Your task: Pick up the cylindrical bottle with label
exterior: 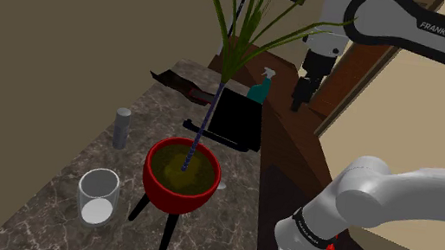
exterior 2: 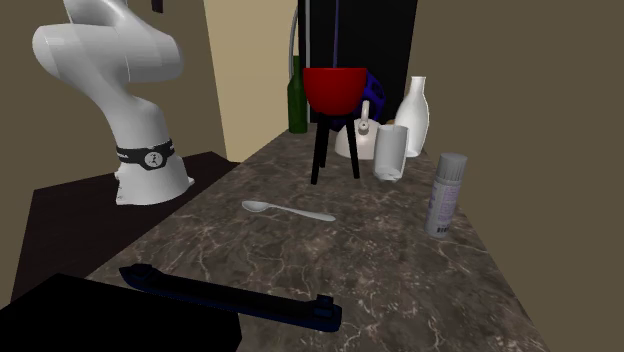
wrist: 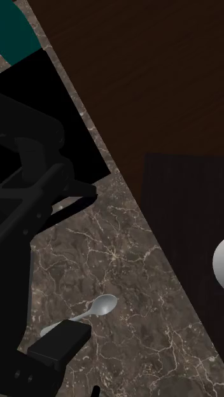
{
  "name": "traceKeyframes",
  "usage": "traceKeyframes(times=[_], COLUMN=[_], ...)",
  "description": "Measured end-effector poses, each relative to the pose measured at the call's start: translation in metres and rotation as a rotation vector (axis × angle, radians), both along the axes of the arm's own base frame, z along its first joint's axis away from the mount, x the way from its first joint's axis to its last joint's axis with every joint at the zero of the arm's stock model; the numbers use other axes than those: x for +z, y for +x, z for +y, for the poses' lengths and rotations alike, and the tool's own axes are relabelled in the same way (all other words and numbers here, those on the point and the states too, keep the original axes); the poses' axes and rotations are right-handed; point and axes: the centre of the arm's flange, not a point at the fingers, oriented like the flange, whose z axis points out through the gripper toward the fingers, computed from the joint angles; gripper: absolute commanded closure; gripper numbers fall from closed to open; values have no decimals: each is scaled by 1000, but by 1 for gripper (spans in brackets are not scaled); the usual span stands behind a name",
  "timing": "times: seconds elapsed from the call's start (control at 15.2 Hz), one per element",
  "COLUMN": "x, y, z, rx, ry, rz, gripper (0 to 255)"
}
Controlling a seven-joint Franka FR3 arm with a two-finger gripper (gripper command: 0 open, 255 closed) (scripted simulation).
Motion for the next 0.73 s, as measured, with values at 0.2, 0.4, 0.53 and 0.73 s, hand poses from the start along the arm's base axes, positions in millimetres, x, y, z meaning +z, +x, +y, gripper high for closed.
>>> traceKeyframes(times=[0.2,0.4,0.53,0.73], x=[-7,-26,-36,-53], y=[7,30,42,62], z=[11,34,50,75], rx=[1,2,2,3], ry=[3,10,16,24], rz=[-6,-19,-29,-44], gripper=[0,0,0,0])
